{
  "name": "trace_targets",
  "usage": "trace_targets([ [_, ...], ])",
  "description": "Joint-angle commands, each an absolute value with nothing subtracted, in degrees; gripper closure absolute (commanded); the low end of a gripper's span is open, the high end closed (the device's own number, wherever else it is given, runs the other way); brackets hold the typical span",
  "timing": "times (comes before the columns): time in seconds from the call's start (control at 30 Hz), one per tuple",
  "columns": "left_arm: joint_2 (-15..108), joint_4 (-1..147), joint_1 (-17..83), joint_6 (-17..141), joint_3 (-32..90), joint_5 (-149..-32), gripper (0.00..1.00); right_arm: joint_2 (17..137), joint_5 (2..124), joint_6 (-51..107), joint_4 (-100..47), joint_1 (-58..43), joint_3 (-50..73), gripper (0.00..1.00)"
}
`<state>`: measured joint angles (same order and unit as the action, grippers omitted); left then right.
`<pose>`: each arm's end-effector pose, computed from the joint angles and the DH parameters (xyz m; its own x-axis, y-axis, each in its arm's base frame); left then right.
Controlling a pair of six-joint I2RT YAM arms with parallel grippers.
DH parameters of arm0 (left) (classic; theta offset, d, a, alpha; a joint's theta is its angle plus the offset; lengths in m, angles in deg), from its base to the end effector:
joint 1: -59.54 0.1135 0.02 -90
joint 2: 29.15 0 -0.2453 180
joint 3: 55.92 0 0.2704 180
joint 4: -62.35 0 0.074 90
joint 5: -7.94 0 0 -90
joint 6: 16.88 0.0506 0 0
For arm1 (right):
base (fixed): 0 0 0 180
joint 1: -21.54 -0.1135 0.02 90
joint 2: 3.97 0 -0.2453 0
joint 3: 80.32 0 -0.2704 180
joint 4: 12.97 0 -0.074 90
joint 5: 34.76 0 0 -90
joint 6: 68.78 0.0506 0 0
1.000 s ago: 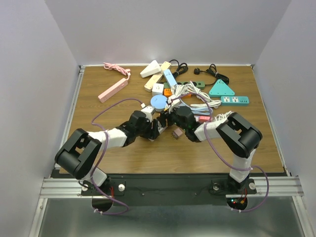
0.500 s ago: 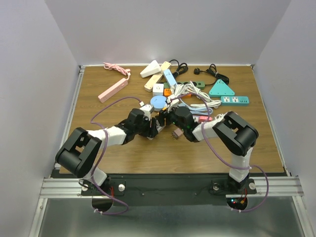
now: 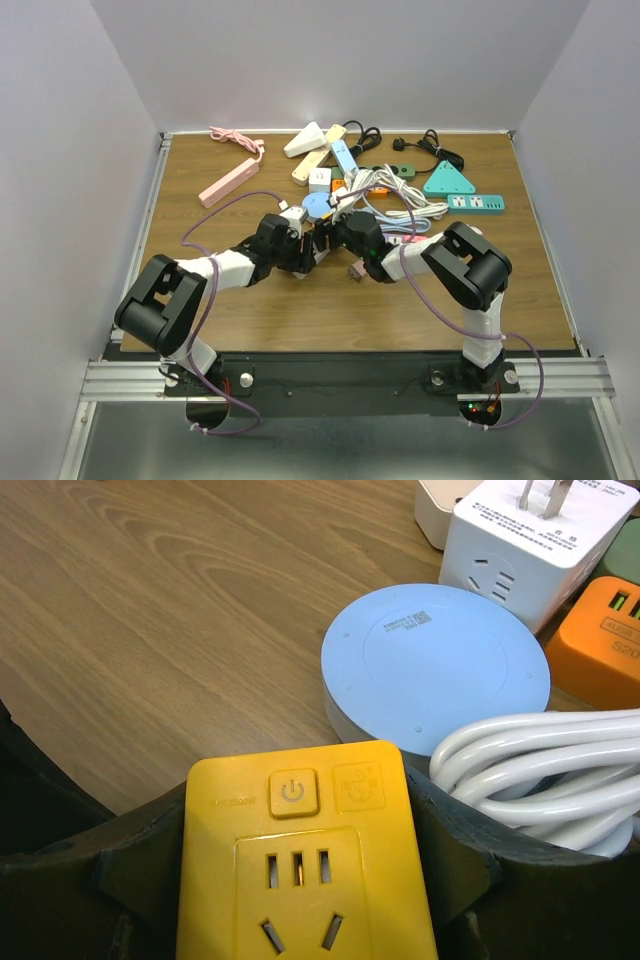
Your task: Insert the plug
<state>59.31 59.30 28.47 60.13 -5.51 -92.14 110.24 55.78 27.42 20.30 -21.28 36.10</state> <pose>0.2762 -0.1767 0.1210 -0.6205 0.1155 -0.7756 0.5043 0.8162 -0.2819 0.3012 0.2797 0.0910 -0.2917 -0.1231 -0.9486 -0.6586 0.7450 0.1059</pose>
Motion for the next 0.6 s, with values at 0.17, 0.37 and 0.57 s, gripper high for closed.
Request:
trace_targets([
  [0.17,63.13,53.21,30.53,54.23,-4.86,-84.78,1.0,123.98,69.12,38.98,-19.45,-29.52,39.77,0.99],
  [0.37,64.18,52.33,30.62,53.96,-5.56,-84.17,1.0,121.38,69.65,40.55,-20.26,-29.61,42.54,1.0],
  [0.57,64.45,51.27,30.62,54.49,-5.83,-85.66,1.0,123.45,69.74,40.56,-19.98,-29.43,40.74,1.0],
])
